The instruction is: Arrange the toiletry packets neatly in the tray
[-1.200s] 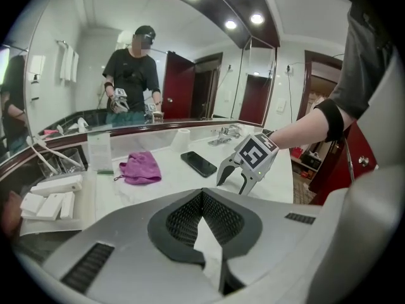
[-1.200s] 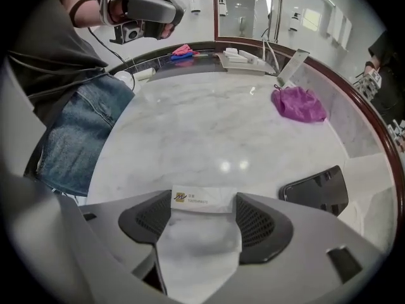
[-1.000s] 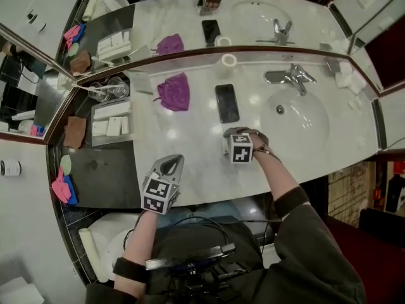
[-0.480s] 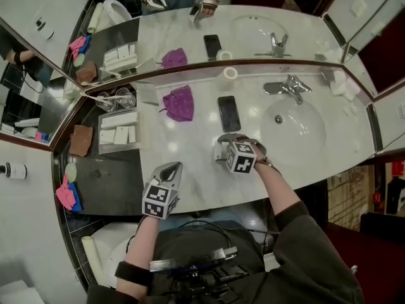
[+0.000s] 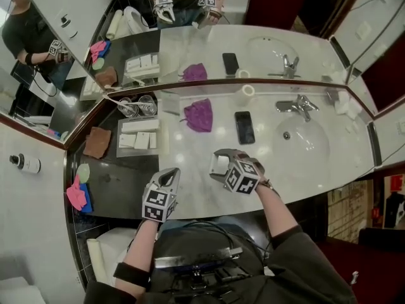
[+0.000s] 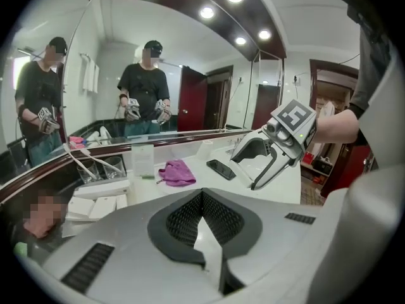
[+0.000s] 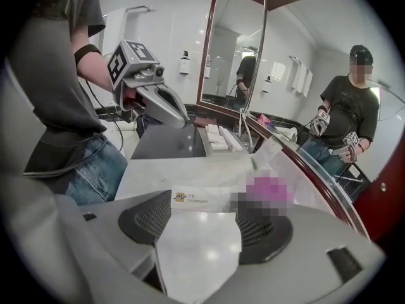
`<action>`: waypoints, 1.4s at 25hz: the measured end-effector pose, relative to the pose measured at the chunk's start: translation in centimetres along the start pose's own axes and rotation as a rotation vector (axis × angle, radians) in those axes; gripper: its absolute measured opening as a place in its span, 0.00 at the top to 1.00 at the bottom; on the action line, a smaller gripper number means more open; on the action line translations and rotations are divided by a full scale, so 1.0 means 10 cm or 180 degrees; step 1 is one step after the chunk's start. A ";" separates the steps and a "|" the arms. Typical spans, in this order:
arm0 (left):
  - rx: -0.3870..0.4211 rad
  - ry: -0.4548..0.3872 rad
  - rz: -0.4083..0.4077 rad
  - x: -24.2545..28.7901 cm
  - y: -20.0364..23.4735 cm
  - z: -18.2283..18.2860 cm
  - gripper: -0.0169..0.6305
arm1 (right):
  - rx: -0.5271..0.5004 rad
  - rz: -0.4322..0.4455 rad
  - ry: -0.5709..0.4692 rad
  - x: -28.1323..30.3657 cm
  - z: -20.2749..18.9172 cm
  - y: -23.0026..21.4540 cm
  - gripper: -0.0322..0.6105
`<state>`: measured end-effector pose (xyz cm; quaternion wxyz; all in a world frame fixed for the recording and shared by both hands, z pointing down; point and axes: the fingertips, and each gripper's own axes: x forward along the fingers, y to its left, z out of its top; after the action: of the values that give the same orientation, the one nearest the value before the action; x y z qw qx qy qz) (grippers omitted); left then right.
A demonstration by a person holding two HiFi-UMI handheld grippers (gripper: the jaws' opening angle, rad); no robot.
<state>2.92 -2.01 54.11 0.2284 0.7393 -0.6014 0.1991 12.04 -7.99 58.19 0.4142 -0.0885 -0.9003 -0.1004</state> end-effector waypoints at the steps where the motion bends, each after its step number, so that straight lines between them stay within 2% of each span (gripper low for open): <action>1: 0.0002 -0.0004 0.0016 -0.06 0.07 -0.01 0.97 | 0.0008 0.0000 -0.0038 0.02 0.11 0.05 0.43; 4: 0.0034 -0.0031 0.0087 -0.21 0.32 -0.05 0.97 | 0.0039 -0.0003 -0.0157 0.12 0.44 0.19 0.43; 6: 0.0011 -0.0018 0.0047 -0.31 0.43 -0.07 0.97 | 0.0018 0.0004 -0.0194 0.21 0.65 0.27 0.43; 15: -0.0022 0.0036 -0.0007 -0.50 0.92 -0.21 0.97 | -0.0239 0.0043 -0.0083 0.72 1.23 0.36 0.43; 18: 0.0015 0.0050 0.0065 -0.45 1.14 -0.29 0.97 | -0.0354 0.0083 0.0016 0.96 1.30 0.29 0.43; 22: -0.0042 0.0140 -0.0013 -0.35 1.31 -0.30 0.97 | -0.0424 0.0146 0.0145 1.34 1.33 0.07 0.43; 28: -0.0037 0.0133 -0.0007 -0.11 1.64 -0.30 0.97 | -0.0490 0.0228 0.0336 1.85 1.30 -0.35 0.43; 35: -0.0148 0.0121 0.0011 0.01 1.89 -0.37 0.97 | -0.0547 0.0387 0.0576 2.20 1.17 -0.58 0.43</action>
<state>-15.63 -3.23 59.01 0.2565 0.7288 -0.6027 0.1995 -11.99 -8.90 66.89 0.4899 -0.1686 -0.8403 -0.1594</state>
